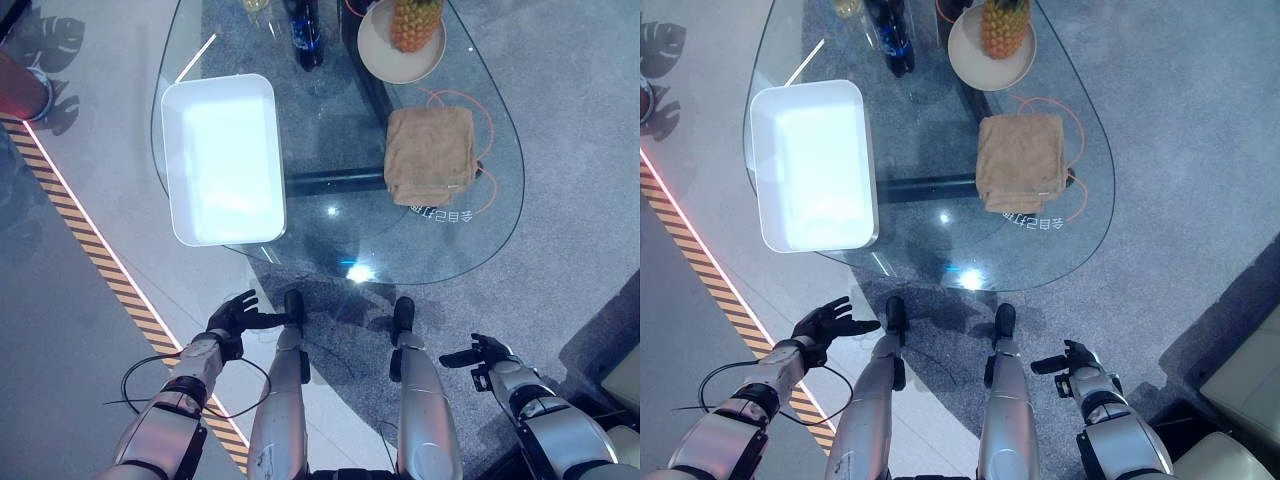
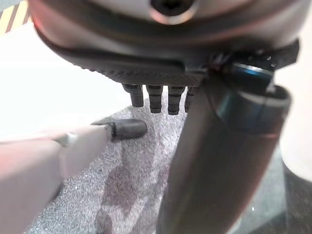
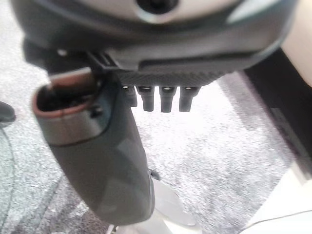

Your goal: Wipe the table with a cloth and put it in the basket.

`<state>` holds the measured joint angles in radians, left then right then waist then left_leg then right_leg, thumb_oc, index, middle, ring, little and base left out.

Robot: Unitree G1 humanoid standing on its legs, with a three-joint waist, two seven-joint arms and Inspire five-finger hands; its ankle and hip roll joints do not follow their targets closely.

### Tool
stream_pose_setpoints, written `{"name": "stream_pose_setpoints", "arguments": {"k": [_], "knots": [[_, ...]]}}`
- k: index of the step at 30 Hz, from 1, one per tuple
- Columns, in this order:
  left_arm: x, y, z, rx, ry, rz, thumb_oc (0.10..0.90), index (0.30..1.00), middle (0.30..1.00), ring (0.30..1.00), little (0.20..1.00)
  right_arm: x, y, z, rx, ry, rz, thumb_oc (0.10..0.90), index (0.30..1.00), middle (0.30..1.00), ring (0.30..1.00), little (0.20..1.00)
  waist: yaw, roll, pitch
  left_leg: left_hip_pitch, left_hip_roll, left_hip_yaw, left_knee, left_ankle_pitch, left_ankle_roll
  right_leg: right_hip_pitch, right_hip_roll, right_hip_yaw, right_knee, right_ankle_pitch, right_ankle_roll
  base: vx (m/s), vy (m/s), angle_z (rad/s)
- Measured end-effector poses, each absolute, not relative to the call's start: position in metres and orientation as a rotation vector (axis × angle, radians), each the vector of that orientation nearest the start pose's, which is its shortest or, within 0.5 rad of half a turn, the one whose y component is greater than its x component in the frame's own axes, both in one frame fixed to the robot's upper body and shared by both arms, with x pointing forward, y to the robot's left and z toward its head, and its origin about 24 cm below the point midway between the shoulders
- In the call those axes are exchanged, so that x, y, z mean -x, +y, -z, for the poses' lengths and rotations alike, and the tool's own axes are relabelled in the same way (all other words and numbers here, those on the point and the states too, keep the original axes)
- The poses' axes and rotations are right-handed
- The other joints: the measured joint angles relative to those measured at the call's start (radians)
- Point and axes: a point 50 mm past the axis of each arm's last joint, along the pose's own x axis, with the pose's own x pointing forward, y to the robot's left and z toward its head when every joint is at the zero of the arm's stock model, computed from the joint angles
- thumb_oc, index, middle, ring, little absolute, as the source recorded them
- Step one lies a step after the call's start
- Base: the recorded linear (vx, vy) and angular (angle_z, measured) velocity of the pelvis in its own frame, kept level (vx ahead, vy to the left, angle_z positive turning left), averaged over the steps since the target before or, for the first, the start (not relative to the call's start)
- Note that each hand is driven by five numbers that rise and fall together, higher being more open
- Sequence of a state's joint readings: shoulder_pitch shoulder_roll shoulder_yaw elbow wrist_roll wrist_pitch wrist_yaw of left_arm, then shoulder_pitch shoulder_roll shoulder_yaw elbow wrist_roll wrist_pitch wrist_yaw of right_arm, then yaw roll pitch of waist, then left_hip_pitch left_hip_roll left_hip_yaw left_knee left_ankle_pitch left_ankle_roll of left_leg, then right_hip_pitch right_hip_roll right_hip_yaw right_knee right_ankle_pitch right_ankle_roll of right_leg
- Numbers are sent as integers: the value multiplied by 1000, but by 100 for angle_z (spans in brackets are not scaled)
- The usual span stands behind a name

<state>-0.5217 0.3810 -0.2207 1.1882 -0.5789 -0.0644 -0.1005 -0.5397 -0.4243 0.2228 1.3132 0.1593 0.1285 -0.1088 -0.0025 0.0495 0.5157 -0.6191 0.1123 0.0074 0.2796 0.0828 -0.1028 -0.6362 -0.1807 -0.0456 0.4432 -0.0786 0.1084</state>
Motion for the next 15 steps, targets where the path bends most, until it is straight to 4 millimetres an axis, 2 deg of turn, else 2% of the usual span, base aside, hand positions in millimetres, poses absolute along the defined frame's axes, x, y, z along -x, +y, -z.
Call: {"name": "stream_pose_setpoints", "arguments": {"k": [3, 9, 13, 15], "knots": [[-294, 251, 44, 76, 583, -137, 800, 900, 900, 900, 900, -276, -286, 52, 431, 837, 283, 800, 900, 900, 900, 900, 1, -2, 2, -62, 3, -21, 45, -10, -10, -73, 6, 0, 80, -29, -11, -12, -44, 5], [-295, 250, 43, 87, 575, -132, 800, 900, 900, 900, 900, -285, -290, 40, 399, 734, 356, 800, 900, 900, 900, 900, -1, -9, 11, -99, 8, -46, 54, -10, -10, -108, 22, 0, 95, -29, -14, -8, -18, 0], [-298, 248, 39, 106, 550, -130, 800, 900, 900, 900, 900, -300, -301, 15, 392, 569, 429, 800, 900, 900, 900, 900, -2, -10, 11, -112, 8, -48, 52, -10, -9, -119, 24, 0, 94, -29, -14, -22, -40, 0], [-300, 247, 37, 107, 539, -126, 800, 900, 900, 900, 900, -313, -306, -8, 405, 456, 472, 800, 900, 900, 900, 900, -2, -12, 13, -123, 9, -49, 54, -8, -8, -130, 25, 0, 93, -28, -14, -28, -38, 0]]}}
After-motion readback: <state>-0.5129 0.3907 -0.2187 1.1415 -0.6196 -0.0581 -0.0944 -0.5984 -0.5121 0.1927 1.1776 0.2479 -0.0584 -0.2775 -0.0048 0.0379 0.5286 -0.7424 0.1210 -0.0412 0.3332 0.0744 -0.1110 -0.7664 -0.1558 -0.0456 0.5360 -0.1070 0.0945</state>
